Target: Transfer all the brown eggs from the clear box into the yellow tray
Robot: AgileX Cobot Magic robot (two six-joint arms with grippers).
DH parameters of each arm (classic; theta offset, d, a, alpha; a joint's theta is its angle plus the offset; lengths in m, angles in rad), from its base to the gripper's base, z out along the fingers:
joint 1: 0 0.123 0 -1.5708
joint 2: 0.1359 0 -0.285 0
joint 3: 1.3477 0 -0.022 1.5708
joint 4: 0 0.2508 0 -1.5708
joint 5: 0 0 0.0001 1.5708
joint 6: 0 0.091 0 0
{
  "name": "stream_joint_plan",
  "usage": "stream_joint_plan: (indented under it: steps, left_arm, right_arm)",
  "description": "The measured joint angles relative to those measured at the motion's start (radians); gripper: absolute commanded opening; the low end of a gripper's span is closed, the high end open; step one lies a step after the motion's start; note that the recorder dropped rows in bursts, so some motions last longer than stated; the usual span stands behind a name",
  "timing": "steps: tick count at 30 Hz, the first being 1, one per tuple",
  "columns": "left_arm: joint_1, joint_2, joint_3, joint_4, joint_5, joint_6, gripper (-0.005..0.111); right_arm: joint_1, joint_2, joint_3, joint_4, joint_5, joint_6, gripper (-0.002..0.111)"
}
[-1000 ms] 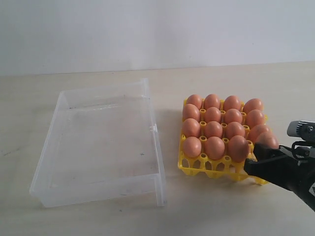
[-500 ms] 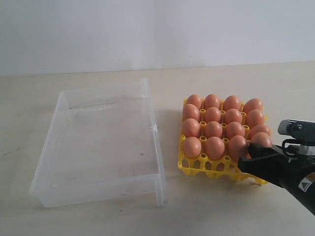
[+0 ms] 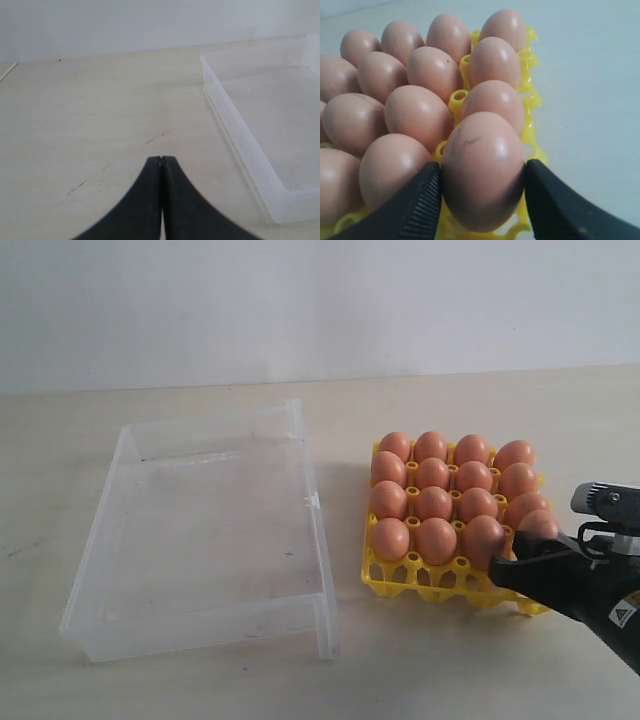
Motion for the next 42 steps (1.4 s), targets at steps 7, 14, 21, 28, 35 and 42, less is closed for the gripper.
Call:
stream_joint_plan:
  steps: [7, 14, 21, 28, 35, 42]
  left_arm:
    - [0.0, 0.0, 0.0, 0.0, 0.0, 0.0, 0.0]
    - [0.0, 0.0, 0.0, 0.0, 0.0, 0.0, 0.0]
    - [0.0, 0.0, 0.0, 0.0, 0.0, 0.0, 0.0]
    - [0.0, 0.0, 0.0, 0.0, 0.0, 0.0, 0.0]
    - [0.0, 0.0, 0.0, 0.0, 0.0, 0.0, 0.0]
    - [0.0, 0.0, 0.0, 0.0, 0.0, 0.0, 0.0]
  right_arm:
    - [0.0, 0.0, -0.032, 0.0, 0.073, -0.04, 0.062]
    - [-0.002, 0.0, -0.034, 0.037, 0.095, -0.058, 0.068]
    - [-0.003, -0.242, -0.036, -0.023, 0.232, -0.126, 0.062]
    - [-0.003, -0.743, -0.038, -0.011, 0.404, -0.323, 0.01]
    - [-0.003, -1.104, -0.038, -0.026, 0.531, -0.425, 0.0]
    - [-0.003, -1.214, -0.038, -0.027, 0.644, -0.424, 0.0]
